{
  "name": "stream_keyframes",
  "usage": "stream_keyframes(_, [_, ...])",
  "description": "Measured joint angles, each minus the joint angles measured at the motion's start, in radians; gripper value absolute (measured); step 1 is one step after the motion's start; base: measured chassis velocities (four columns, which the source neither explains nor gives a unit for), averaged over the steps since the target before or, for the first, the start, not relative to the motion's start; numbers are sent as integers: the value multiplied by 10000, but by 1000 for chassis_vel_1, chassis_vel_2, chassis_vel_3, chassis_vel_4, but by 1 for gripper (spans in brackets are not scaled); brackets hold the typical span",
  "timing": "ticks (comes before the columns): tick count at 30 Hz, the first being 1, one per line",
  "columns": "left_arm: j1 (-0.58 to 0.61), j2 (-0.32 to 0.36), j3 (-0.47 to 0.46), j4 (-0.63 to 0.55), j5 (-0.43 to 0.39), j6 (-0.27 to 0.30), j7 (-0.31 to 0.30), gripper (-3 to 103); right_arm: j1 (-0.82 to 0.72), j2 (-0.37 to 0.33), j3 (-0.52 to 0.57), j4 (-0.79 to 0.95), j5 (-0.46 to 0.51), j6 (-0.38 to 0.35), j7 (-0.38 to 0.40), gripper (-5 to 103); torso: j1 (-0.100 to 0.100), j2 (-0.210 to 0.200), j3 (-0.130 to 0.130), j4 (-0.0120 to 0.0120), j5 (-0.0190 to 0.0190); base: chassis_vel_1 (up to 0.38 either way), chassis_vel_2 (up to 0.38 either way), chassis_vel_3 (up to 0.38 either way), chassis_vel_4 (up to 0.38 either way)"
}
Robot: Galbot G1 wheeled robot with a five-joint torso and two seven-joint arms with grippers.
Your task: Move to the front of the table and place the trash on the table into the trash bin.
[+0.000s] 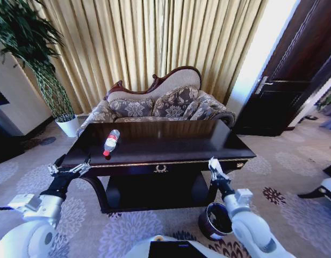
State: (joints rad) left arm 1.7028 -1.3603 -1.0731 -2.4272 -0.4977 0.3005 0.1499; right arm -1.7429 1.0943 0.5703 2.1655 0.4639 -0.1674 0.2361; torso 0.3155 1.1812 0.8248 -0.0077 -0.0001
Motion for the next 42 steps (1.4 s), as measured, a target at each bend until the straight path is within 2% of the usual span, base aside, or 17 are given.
stream_keyframes(5, [-32,-116,102,76,-1,-29,-2,100,266,268,-468,-1249,-72,62,-4,0,1,-1,1,2,-1,0,0,0,0])
stream_keyframes(7, [-32,-159,142,73,-88,-35,-6,100,815,464,-776,-2841,-343,78,-7,0,1,-1,1,3,2,0,0,0,0])
stream_keyframes(8, [-32,-159,142,73,-88,-35,-6,100,815,464,-776,-2841,-343,78,-7,0,1,-1,1,3,2,0,0,0,0])
stream_keyframes(11, [-57,-103,-23,66,-357,-36,-17,100,1692,753,-906,-5148,-694,196,-31,0,1,-1,1,2,2,0,0,0,0])
stream_keyframes(12, [-57,-103,-23,66,-357,-36,-17,100,1692,753,-906,-5148,-694,196,-31,0,1,-1,1,2,2,0,0,0,0])
stream_keyframes(14, [-49,-66,-178,89,-446,-36,-20,100,2297,940,-881,-6813,-919,404,-148,0,1,-1,1,4,3,0,0,0,0])
stream_keyframes(19, [-25,-59,-243,109,-479,-42,-24,100,2852,1036,-806,-8333,-963,531,-196,0,1,-1,1,2,2,0,0,0,0])
stream_keyframes(23, [-62,-166,-133,119,-449,-46,-26,100,3651,1014,-707,-10280,-1291,946,-197,0,1,-1,1,2,1,0,0,0,0])
stream_keyframes(28, [-57,-192,-112,58,-452,-47,-13,100,4118,1013,-682,-11598,-1549,1442,-187,0,1,-1,1,1,1,0,0,0,0])
stream_keyframes(34, [-19,-198,-156,-12,-472,-58,-8,100,4320,1112,-714,-12057,-1766,1619,-44,-2,1,-1,1,4,2,0,0,0,0])
stream_keyframes(35, [-12,-206,-156,-42,-505,-75,-4,100,4310,1134,-756,-12052,-1793,1638,29,3,1,-1,1,3,2,0,0,0,0])
stream_keyframes(36, [-12,-206,-156,-42,-505,-75,-4,100,4310,1134,-756,-12052,-1793,1638,29,3,1,-1,1,3,2,0,0,0,0])
stream_keyframes(39, [1,-227,-157,-96,-584,-92,17,100,4250,1174,-792,-11879,-1806,1670,86,19,1,-1,1,3,1,0,0,0,0])
stream_keyframes(41, [7,-235,-157,-103,-588,-104,35,100,4238,1176,-792,-11837,-1805,1710,88,19,1,-1,0,3,0,0,0,0,0])
stream_keyframes(42, [21,-244,-155,-111,-592,-146,62,100,4207,1178,-792,-11775,-1796,1756,89,30,1,-1,0,3,0,0,0,0,0])
